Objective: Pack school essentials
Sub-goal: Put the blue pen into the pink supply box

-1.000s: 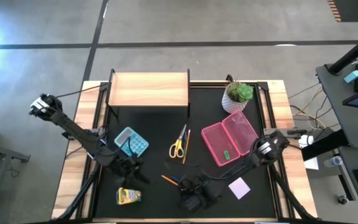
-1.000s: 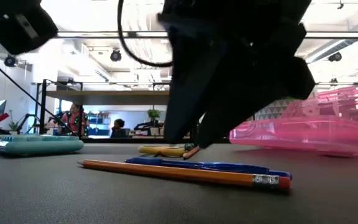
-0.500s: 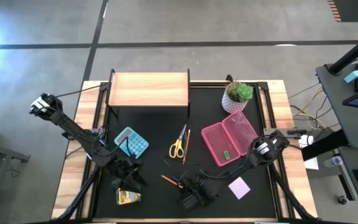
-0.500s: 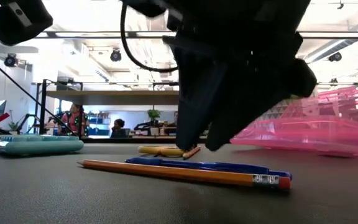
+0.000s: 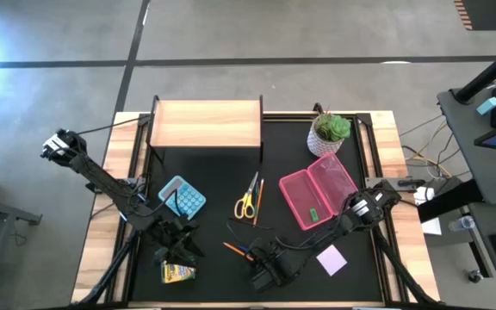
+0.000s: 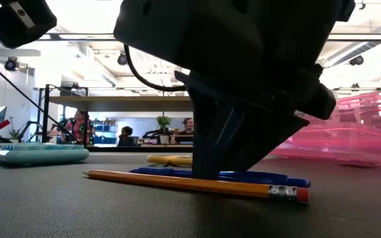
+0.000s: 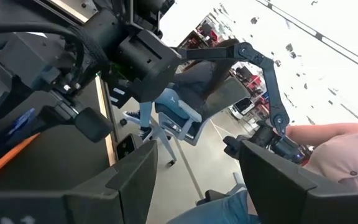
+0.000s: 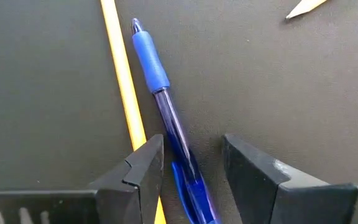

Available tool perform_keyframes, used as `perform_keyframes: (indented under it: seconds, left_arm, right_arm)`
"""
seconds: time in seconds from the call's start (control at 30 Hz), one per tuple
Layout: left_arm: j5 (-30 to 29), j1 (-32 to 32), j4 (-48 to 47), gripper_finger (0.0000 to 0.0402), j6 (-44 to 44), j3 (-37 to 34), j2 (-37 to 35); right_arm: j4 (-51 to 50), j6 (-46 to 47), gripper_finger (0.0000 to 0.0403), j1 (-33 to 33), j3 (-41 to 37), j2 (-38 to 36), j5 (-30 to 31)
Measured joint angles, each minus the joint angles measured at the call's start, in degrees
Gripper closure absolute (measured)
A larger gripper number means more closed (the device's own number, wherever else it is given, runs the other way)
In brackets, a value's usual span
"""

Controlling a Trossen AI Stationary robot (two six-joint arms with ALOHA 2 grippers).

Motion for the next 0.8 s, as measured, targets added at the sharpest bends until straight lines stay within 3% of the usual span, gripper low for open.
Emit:
perform_keyframes:
  seconds: [0.27, 0.53, 0.8]
  left_arm:
    - [-0.02, 0.0, 0.0, 0.0191, -6.03, 0.0, 0.02]
    - [-0.02, 0.0, 0.01, 0.0191, -6.16, 0.0, 0.02]
    - [-0.07, 0.09, 0.0, 0.0191, -3.57, 0.0, 0.02]
  right_arm:
    - [0.21, -2.5, 0.0303, -0.04, 0.0, 0.17, -0.39]
    - [0.4, -3.67, 0.0372, -0.04, 0.0, 0.21, -0.6]
    - [0.41, -2.57, 0.0386, -0.15, -0.2, -0.85, -2.47]
